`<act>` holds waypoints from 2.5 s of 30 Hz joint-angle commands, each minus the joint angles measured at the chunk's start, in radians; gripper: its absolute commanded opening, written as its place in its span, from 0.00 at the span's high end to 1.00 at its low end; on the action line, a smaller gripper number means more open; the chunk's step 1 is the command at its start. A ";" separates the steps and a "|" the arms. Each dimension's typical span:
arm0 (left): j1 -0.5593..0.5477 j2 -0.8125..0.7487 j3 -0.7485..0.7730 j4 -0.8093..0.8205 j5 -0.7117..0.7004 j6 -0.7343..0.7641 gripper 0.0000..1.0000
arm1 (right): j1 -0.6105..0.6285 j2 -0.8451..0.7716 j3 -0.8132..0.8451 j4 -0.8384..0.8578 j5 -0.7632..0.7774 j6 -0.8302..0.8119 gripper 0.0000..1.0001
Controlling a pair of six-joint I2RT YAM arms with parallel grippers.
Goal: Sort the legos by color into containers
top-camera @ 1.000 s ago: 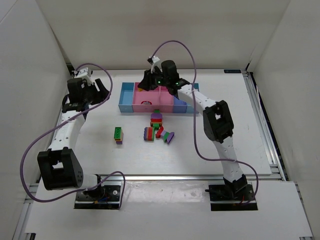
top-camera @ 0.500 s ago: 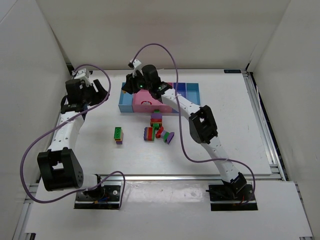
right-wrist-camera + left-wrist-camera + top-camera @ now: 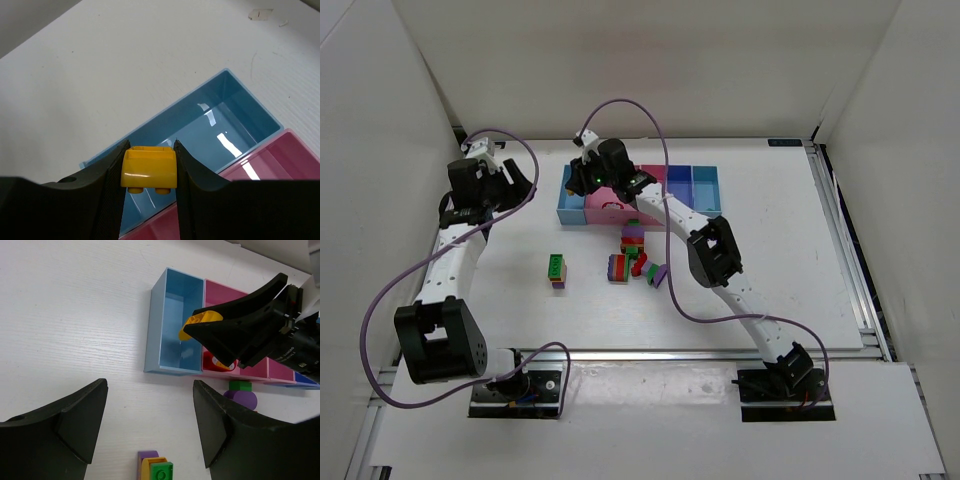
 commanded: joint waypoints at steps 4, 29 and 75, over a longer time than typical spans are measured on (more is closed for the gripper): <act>0.006 -0.034 0.000 0.010 0.012 -0.006 0.20 | 0.004 0.001 0.046 -0.015 0.002 -0.021 0.68; -0.050 -0.211 -0.025 -0.514 -0.011 0.159 0.29 | -0.238 -0.583 -0.104 -0.522 -0.056 -0.275 0.35; -0.341 0.182 0.132 -0.731 -0.190 0.041 0.34 | -0.441 -0.975 -0.758 -0.639 -0.059 -0.392 0.36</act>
